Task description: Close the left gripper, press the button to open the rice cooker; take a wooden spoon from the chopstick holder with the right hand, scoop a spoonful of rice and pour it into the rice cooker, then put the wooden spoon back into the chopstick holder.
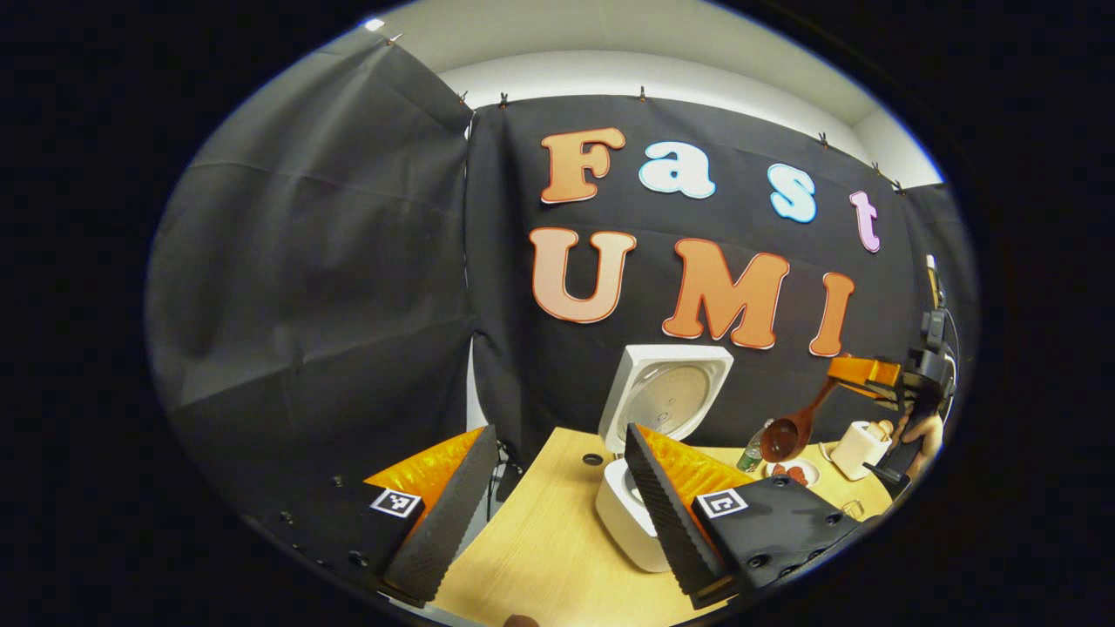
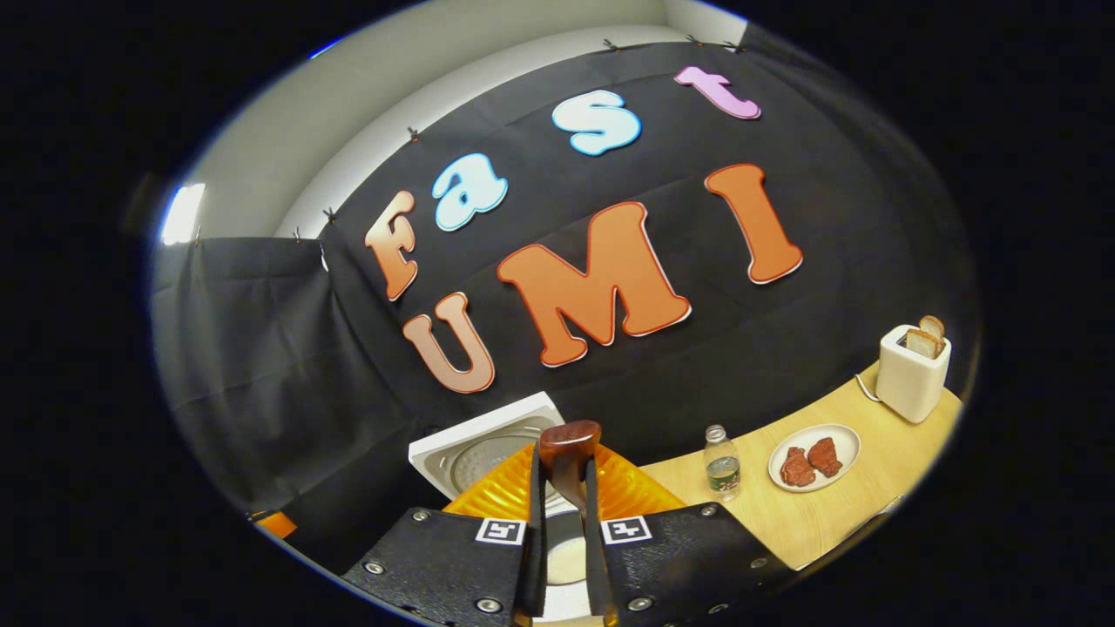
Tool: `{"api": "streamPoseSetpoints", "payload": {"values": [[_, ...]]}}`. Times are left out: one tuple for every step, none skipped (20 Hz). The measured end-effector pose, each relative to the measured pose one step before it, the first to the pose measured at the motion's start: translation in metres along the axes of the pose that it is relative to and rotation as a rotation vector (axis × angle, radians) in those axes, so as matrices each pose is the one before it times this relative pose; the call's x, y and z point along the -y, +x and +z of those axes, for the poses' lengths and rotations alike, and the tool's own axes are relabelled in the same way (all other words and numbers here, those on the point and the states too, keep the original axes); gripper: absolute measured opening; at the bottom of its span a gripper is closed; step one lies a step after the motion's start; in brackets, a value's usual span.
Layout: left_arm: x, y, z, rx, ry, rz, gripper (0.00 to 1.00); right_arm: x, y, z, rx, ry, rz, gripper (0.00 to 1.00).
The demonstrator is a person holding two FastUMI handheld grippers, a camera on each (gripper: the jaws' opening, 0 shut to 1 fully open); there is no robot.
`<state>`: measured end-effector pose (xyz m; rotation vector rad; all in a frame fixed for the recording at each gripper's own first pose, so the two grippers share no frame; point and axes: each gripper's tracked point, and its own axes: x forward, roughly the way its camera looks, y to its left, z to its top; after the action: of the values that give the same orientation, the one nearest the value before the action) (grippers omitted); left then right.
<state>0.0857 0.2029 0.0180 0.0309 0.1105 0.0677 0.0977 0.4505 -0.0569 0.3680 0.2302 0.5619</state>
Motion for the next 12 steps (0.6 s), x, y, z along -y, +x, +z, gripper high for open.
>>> {"api": "streamPoseSetpoints", "payload": {"values": [[0.00826, 0.00124, 0.00365, 0.01145, -0.00532, 0.00031, 0.99, 0.01760, -0.01188, 0.00843, 0.01525, 0.01073, -0.01262, 0.18], [0.00969, 0.00071, 0.00200, 0.00820, -0.00555, -0.00010, 0.99, 0.02109, -0.01146, 0.00778, 0.01247, 0.00885, -0.02277, 0.18], [0.01009, 0.00121, 0.00103, 0.00722, -0.00551, 0.00160, 0.99, 0.02196, -0.01088, 0.00663, 0.00894, 0.00709, -0.02453, 0.18], [0.01101, 0.00160, -0.00001, -0.00070, -0.00197, -0.00293, 0.99, 0.02243, -0.01103, 0.00412, 0.00388, 0.00941, -0.02346, 0.18], [0.01203, 0.00101, -0.00198, -0.00010, 0.00222, -0.00593, 0.99, 0.02090, -0.00985, 0.00364, 0.00007, 0.00937, -0.02250, 0.18], [0.01257, 0.00089, -0.00106, 0.00087, 0.00725, -0.00560, 0.99, 0.02305, -0.01286, 0.00388, 0.00374, 0.01434, -0.03056, 0.18], [0.01038, -0.00020, 0.00023, 0.00167, 0.01672, -0.00124, 0.99, 0.02228, -0.01054, 0.00415, 0.01089, 0.00497, -0.03088, 0.18], [0.00891, 0.00172, -0.00027, 0.00058, 0.02239, 0.00051, 0.99, 0.01978, -0.01178, 0.00087, 0.00783, -0.00112, -0.02635, 0.17], [0.00988, 0.00047, -0.00271, -0.00204, 0.02045, -0.00103, 0.99, 0.02046, -0.00783, 0.00147, 0.00217, 0.00120, -0.02284, 0.17], [0.00945, -0.00117, 0.00008, -0.00120, 0.01422, -0.00248, 0.99, 0.01822, -0.00417, 0.00093, -0.00204, 0.00519, -0.01685, 0.18], [0.00929, -0.00047, 0.00052, 0.00217, 0.00673, 0.00136, 0.99, 0.01620, -0.00548, -0.00075, -0.00136, 0.01024, -0.01424, 0.17], [0.00724, -0.00119, 0.00066, 0.00153, 0.00053, 0.00379, 0.99, 0.01724, -0.00472, -0.00103, -0.00073, 0.00911, -0.01469, 0.17]]}}
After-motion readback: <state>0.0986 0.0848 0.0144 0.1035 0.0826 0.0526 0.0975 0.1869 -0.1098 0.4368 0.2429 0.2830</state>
